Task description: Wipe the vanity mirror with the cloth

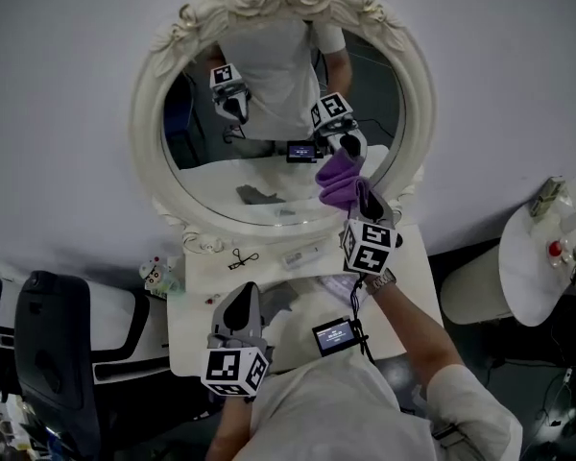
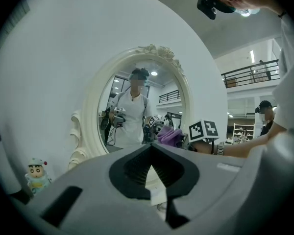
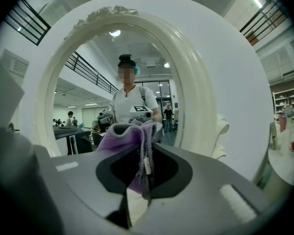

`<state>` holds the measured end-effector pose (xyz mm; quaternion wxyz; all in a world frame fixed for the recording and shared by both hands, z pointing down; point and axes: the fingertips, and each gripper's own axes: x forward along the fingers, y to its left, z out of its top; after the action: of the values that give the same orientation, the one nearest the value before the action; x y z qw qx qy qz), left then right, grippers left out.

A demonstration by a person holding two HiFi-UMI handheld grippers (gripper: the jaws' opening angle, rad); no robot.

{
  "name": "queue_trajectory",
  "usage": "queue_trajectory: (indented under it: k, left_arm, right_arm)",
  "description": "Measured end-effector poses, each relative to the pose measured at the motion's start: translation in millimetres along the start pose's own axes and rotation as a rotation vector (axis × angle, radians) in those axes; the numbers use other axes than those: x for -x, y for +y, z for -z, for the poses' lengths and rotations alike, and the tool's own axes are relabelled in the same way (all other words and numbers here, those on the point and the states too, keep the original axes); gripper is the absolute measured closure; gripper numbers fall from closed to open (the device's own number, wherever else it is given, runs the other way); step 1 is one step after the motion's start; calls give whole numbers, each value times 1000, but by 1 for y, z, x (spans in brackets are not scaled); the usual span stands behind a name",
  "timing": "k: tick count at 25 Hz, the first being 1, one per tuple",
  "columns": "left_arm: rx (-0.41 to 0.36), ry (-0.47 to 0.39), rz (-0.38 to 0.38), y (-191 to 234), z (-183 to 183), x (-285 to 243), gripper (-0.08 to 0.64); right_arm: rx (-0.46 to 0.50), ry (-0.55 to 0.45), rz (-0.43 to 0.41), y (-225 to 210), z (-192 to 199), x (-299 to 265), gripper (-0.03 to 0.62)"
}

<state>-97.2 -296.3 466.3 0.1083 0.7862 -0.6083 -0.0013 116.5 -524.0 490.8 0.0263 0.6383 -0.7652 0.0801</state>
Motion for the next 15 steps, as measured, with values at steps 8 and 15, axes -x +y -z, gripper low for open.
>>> queue_trajectory:
  k: [8,15]
  left_arm:
    - [11,-25,-133,38,-5,41,560]
    - [29,-27,-306,75,-1,91,560]
  right_arm:
    - [20,65,-253,144,38,4,535]
    - [14,134,-300,213,83,-7,535]
